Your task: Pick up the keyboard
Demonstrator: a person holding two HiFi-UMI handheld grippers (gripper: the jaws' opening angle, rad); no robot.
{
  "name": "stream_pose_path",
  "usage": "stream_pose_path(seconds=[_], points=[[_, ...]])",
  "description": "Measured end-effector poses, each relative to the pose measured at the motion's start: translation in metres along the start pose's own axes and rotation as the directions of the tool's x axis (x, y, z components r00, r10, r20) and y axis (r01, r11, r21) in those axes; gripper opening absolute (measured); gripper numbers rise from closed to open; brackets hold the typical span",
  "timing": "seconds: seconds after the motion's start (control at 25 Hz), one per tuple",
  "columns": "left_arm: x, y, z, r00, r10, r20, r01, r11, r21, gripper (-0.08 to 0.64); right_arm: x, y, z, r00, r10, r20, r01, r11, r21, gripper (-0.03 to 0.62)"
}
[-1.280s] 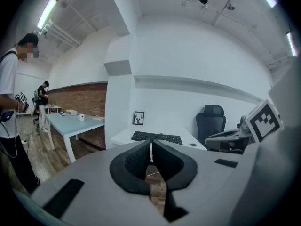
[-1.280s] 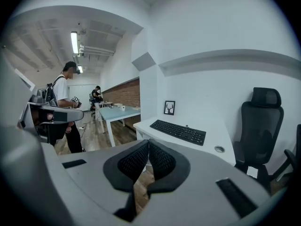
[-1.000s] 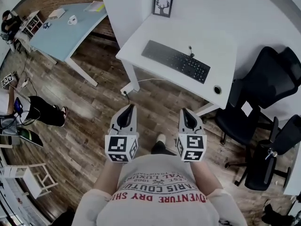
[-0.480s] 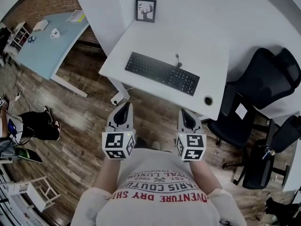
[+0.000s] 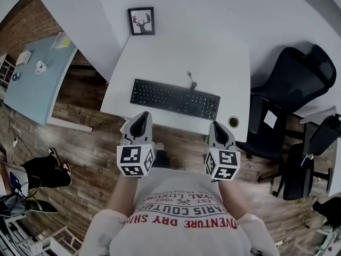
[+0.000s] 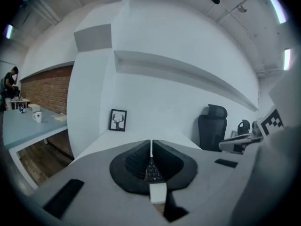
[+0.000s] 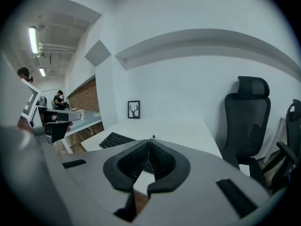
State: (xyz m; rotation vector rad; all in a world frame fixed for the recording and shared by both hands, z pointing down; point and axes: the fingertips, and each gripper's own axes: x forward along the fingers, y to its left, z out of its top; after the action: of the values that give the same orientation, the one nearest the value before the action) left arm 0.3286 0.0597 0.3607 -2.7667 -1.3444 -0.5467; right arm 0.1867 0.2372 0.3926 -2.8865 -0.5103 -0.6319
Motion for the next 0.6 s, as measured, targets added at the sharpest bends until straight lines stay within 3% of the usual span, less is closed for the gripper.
stream_pose_path(seconds=[0.32, 0.6], points=[[0.072, 0.050, 0.018, 0.991, -0.116, -0.063, 0.118, 0.993, 0.027, 0.032, 0.057, -0.003, 0.015, 0.994, -0.107, -0.029, 0.110, 0.986, 0.126, 0.026], [0.110, 0.092, 0.000, 0.973, -0.173, -0.156, 0.180, 0.983, 0.038, 0.032, 0.088, -0.014, 0.004, 0.983, -0.170, -0.073, 0.181, 0.964, 0.195, 0.026]])
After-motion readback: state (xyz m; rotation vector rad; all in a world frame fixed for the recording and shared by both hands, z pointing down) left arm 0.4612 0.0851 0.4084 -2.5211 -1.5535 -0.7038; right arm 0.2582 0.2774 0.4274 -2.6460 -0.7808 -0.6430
